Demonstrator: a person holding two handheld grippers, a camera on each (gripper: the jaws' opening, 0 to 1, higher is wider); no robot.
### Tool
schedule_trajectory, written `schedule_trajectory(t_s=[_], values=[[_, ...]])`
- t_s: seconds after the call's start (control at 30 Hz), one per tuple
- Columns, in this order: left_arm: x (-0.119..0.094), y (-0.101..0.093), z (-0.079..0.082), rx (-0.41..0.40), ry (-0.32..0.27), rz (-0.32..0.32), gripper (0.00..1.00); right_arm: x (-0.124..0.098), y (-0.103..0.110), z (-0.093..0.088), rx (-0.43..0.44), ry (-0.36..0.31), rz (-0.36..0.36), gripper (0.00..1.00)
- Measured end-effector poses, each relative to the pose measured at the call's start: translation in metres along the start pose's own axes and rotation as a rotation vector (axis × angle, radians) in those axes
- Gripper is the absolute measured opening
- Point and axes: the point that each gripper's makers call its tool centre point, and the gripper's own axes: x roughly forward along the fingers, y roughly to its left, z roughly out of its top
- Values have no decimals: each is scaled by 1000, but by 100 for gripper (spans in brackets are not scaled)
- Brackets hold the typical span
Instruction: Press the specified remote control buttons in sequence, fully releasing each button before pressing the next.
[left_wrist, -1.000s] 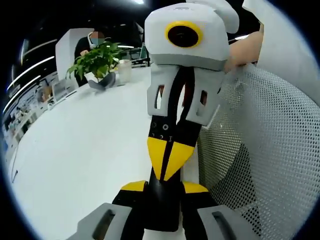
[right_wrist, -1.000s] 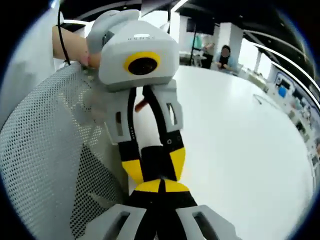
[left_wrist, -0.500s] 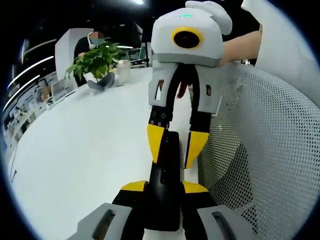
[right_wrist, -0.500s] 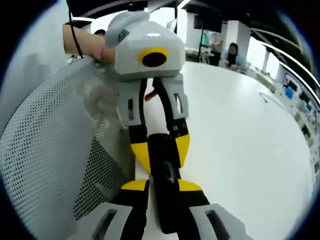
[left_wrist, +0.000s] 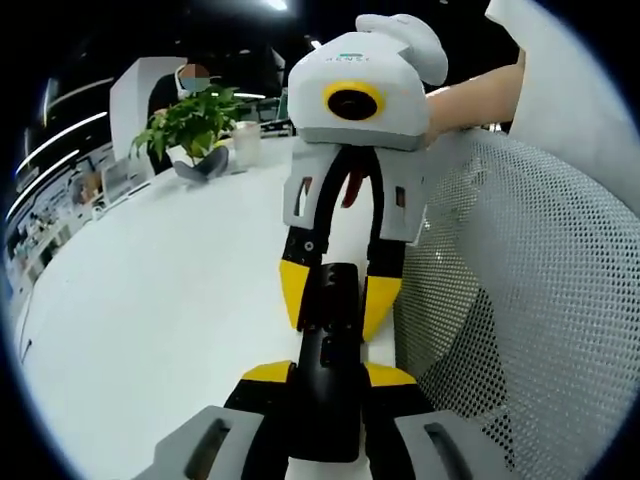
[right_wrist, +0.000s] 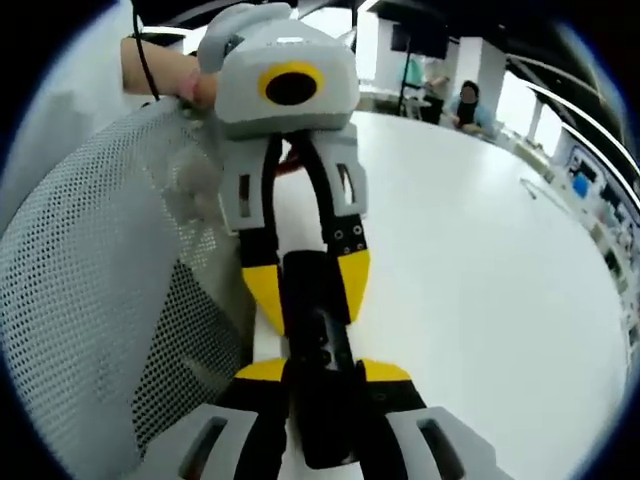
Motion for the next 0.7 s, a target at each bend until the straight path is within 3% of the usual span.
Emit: schedule_trajectory(t_s=[0.23, 0.37, 0.43, 0.57, 0.7], values=[[0, 1, 0, -10, 22, -1, 26, 0, 1, 1, 9, -5, -4, 21], [-7, 9, -4, -79, 37, 26, 27, 0, 0, 1, 23, -10, -10, 21], [-16, 15, -4, -147, 43, 53, 28, 0, -3, 1, 30, -12, -18, 21], [-40, 35, 2, -192, 21, 134, 29, -1, -7, 2, 64, -27, -19, 21], [-59, 46, -4, -221, 48, 174, 38, 0, -6, 3, 71, -32, -23, 21]])
